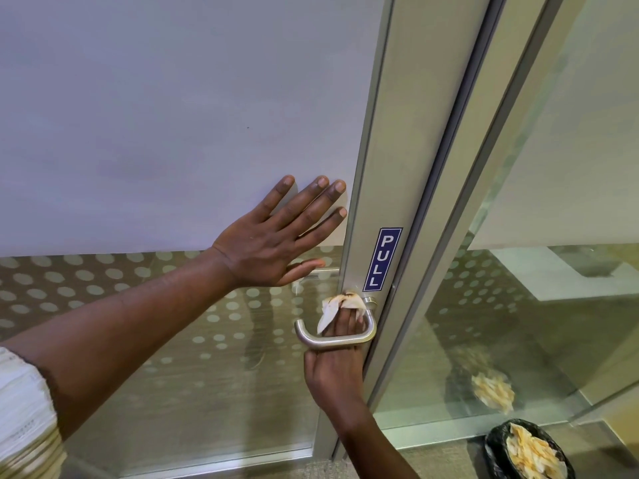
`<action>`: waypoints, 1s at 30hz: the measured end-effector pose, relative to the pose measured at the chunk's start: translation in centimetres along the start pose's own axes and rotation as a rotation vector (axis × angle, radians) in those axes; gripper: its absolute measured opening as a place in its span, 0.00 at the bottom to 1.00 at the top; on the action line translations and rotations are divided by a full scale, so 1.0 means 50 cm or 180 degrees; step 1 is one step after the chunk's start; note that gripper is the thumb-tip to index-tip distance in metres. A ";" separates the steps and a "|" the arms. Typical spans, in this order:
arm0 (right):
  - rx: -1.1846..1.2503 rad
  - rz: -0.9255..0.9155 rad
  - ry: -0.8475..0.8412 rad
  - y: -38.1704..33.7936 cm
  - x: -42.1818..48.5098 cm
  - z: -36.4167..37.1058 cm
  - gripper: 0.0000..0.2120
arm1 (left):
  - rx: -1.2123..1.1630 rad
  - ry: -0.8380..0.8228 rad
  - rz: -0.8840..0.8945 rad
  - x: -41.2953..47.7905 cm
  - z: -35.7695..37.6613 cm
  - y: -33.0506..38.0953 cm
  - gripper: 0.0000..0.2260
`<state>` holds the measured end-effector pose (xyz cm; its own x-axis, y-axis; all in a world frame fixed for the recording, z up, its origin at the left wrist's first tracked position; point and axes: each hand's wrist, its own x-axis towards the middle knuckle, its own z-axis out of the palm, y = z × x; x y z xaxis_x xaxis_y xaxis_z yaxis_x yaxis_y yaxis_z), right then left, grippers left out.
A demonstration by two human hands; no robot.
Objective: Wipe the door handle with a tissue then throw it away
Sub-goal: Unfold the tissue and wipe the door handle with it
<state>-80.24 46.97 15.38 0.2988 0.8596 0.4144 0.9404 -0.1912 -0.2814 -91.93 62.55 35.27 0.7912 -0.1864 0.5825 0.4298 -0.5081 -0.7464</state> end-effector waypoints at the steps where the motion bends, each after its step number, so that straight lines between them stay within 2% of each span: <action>1: 0.0084 0.0001 0.0130 -0.002 0.010 0.002 0.30 | -0.0008 -0.0002 -0.0005 0.000 0.001 0.000 0.37; 5: 0.0348 0.0354 0.0202 -0.012 0.003 0.024 0.36 | -0.0016 0.0003 -0.0014 0.000 0.005 0.000 0.37; 9: 0.0481 0.0621 0.0025 -0.028 -0.050 0.056 0.32 | -0.0086 -0.0016 -0.0022 -0.001 0.003 0.003 0.37; 13: 0.0488 0.0788 -0.0068 -0.035 -0.046 0.071 0.33 | -0.0065 -0.0010 -0.0025 0.001 0.002 0.001 0.38; 16: 0.0476 0.0644 -0.0026 -0.031 -0.045 0.074 0.34 | -0.0057 -0.0003 -0.0023 0.001 0.002 0.002 0.37; 19: 0.0762 0.0673 0.0109 -0.023 -0.018 0.064 0.39 | -0.0059 -0.0007 -0.0013 0.001 0.004 0.000 0.37; 21: 0.0952 0.0697 0.0285 -0.021 0.015 0.052 0.43 | -0.0036 -0.0009 -0.0010 0.001 0.003 -0.002 0.37; 24: 0.0677 0.0394 0.0593 -0.016 0.034 0.050 0.42 | -0.0053 -0.0013 -0.0007 0.001 0.001 0.000 0.37; 26: 0.0756 0.0283 0.0798 -0.005 0.031 0.052 0.45 | -0.0035 -0.0018 -0.0004 0.001 0.001 0.000 0.37; 30: 0.1112 0.0233 0.0661 0.024 0.016 0.045 0.44 | -0.0025 -0.0017 -0.0013 0.001 0.000 -0.001 0.37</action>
<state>-79.25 48.52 13.43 0.4231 0.7289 0.5383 0.8143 -0.0453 -0.5786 -91.94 62.57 35.34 0.7918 -0.1799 0.5837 0.4296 -0.5154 -0.7415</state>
